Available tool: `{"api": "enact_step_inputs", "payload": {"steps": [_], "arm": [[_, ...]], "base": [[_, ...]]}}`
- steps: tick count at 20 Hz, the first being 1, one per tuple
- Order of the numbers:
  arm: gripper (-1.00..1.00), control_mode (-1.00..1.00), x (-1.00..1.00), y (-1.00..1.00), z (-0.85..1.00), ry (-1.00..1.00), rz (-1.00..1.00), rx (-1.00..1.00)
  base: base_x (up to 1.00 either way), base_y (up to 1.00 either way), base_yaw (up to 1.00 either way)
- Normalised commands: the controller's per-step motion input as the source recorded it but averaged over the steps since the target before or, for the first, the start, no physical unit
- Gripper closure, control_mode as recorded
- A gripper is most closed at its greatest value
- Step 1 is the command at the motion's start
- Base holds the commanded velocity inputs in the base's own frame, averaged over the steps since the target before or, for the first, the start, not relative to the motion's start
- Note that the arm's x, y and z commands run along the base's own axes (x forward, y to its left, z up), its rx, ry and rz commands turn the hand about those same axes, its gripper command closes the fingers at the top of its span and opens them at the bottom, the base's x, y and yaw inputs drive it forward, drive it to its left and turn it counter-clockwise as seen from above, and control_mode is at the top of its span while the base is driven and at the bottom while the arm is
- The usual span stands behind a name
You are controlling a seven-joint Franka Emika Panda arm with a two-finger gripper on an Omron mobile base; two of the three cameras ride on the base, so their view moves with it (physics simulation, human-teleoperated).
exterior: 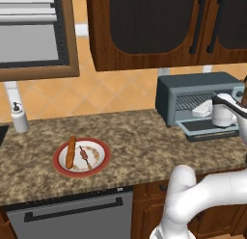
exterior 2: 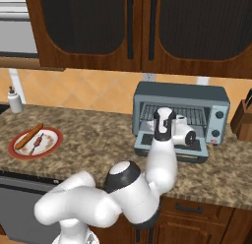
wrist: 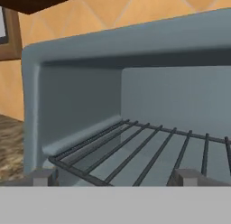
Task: Pick up the kebab skewer and baguette bread, and place them inside the toaster oven. Close the toaster oven door and start by setting the timer.
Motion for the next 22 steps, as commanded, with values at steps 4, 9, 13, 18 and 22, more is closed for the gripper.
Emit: {"api": "enact_step_inputs", "payload": {"steps": [4, 9, 13, 18, 22], "arm": [[-1.00, -1.00, 0.54, -0.27, -0.03, 0.05, 0.00, 0.00], [-1.00, -1.00, 0.48, -0.17, -0.06, 0.01, 0.00, 0.01], [-1.00, -1.00, 0.36, -0.01, -0.47, 0.03, -0.01, 0.03], [-1.00, -1.00, 0.00, -0.12, -0.58, 0.09, -0.03, 0.01], [-1.00, -1.00, -0.74, -0.18, -0.90, 0.10, -0.09, -0.03]], "base": [[0.00, 0.00, 0.00], [0.00, 0.00, 0.00], [0.00, 0.00, 0.00], [0.00, 0.00, 0.00], [0.00, 0.00, 0.00]]}}
